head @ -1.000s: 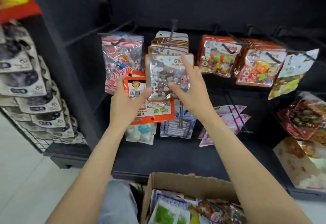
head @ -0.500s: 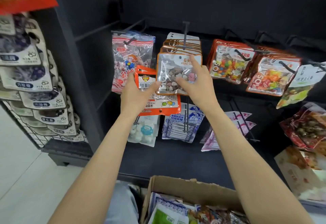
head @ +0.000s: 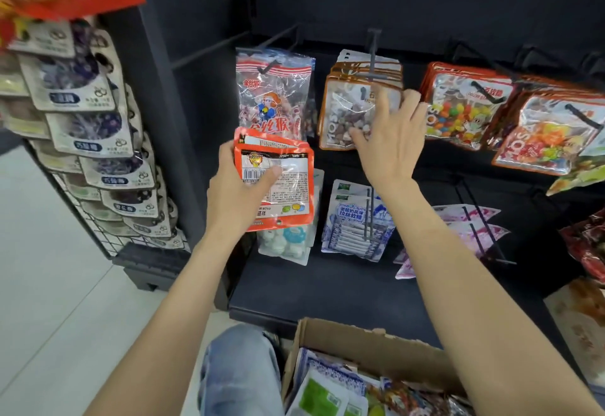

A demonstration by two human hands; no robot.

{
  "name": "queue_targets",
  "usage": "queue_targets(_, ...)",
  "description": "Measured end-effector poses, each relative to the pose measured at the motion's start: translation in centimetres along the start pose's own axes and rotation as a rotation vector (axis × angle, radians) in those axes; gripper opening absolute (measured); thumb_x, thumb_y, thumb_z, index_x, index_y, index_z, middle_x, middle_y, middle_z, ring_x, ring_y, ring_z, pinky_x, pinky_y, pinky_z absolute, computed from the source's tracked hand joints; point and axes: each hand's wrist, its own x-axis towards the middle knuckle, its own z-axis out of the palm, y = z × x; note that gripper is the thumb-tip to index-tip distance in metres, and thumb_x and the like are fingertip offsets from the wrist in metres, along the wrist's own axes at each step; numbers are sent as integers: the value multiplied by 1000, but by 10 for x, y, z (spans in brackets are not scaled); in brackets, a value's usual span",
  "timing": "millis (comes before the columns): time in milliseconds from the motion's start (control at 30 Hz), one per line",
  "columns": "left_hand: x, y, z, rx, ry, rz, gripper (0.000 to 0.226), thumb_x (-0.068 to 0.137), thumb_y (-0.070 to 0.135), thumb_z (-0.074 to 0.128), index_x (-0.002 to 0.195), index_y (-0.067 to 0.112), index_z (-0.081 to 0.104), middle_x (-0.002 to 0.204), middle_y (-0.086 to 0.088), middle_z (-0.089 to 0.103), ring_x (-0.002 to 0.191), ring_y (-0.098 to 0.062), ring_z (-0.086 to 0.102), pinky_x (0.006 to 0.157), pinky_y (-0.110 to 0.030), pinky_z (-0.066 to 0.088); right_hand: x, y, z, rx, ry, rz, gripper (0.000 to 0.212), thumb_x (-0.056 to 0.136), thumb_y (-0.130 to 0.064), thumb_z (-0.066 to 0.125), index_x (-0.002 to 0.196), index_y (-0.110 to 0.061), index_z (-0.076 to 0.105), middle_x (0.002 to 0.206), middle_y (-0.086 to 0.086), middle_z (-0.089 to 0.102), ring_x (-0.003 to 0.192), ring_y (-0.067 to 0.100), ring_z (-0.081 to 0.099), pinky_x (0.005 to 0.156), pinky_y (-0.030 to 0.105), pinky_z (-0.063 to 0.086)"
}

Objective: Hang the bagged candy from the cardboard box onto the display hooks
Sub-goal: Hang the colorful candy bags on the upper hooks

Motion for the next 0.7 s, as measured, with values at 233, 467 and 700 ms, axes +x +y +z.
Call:
queue_targets(233, -19, 19, 20, -515, -37, -219, 53, 81, 27, 73, 126, 28, 44, 113, 7, 66, 99, -11, 67, 87, -38, 55, -46, 16, -4, 281, 209, -184, 65, 76, -10, 65, 133, -27, 40, 150, 14, 21, 138, 32, 21, 107, 44, 26)
queue_targets(467, -30, 29, 66, -566, -280, -353, 44, 80, 28, 75, 118, 26, 52, 106, 0, 70, 89, -18, 71, 79, -39, 58, -84, 68, -34, 254, -52, -851, 66, 80, -19, 74, 136, -31, 42, 150, 5, 36, 140, 27, 28, 114, 41, 21)
queue_targets(700, -25, 46, 77, -652, -402, -431, 42, 85, 39, 65, 121, 19, 58, 106, -8, 72, 83, -21, 72, 61, -31, 56, -65, 85, -47, 463, -125, -804, 37, 88, -33, 56, 122, -23, 64, 125, -1, 64, 122, 17, 49, 101, 31, 38)
